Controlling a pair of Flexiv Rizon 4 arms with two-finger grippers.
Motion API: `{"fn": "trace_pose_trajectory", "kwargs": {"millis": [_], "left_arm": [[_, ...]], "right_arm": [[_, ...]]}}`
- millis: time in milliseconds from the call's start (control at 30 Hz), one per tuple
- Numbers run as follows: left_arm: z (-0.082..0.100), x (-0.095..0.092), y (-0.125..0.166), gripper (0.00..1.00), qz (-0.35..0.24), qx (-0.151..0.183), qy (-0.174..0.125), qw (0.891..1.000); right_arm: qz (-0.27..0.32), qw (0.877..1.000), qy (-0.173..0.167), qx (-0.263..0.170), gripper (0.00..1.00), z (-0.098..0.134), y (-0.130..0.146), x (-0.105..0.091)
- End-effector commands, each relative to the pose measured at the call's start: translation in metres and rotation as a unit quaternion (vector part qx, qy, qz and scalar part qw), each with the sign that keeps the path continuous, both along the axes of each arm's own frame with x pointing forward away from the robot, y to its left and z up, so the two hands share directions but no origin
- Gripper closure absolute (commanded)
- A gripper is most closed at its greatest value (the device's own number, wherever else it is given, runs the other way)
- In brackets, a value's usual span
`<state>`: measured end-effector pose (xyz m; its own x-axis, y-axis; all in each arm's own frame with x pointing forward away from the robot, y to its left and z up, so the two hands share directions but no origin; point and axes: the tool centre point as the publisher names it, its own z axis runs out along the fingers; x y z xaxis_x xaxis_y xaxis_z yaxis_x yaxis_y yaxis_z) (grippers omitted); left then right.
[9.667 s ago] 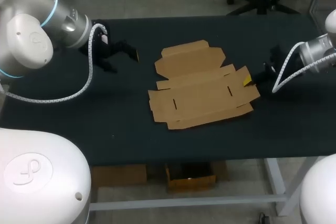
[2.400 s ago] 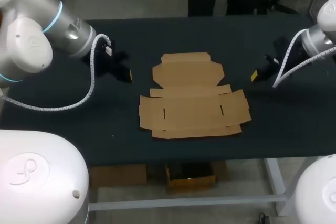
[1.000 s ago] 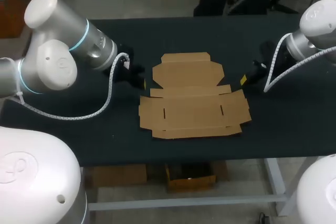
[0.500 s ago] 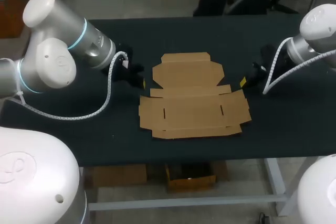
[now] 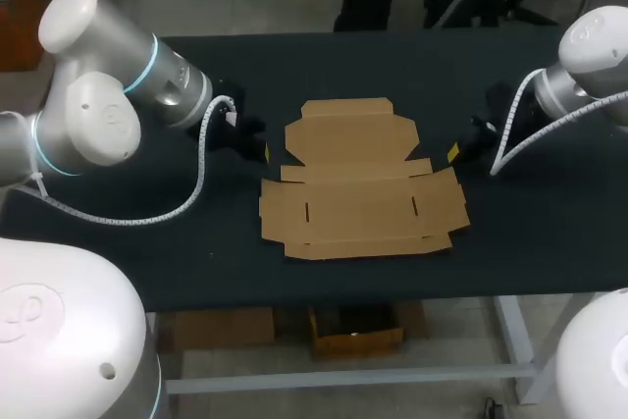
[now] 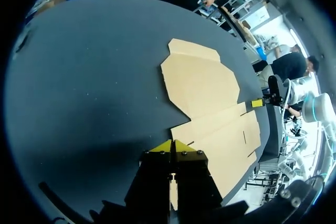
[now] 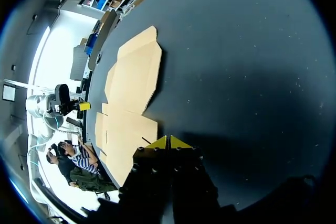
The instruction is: Assemble the packaging by folding the flat box into shape, placing the metal phone stand inside, and closing the box properly
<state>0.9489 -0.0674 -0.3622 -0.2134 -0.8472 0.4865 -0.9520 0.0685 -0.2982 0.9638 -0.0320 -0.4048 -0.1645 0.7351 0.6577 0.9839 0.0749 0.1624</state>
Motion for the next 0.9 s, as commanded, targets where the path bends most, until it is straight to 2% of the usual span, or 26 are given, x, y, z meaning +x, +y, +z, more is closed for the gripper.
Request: {"fn": "trace_pose_trajectory", "kwargs": {"millis": [33, 533, 900], "left_arm": [[-0.01, 0.01, 0.001, 1.0, -0.005, -0.007, 0.003, 1.0], [-0.021, 0.018, -0.004, 1.0, -0.029, -0.013, 0.013, 0.999], [-0.025, 0.02, -0.009, 1.0, -0.042, -0.018, 0.017, 0.999]], "right_arm": [[0.007, 1.0, 0.006, -0.002, 1.0, -0.001, 0.005, 0.006], [0.022, 1.0, 0.015, -0.007, 1.0, -0.01, 0.014, 0.01], [0.034, 0.999, 0.007, -0.005, 1.0, -0.014, 0.018, 0.01]]}}
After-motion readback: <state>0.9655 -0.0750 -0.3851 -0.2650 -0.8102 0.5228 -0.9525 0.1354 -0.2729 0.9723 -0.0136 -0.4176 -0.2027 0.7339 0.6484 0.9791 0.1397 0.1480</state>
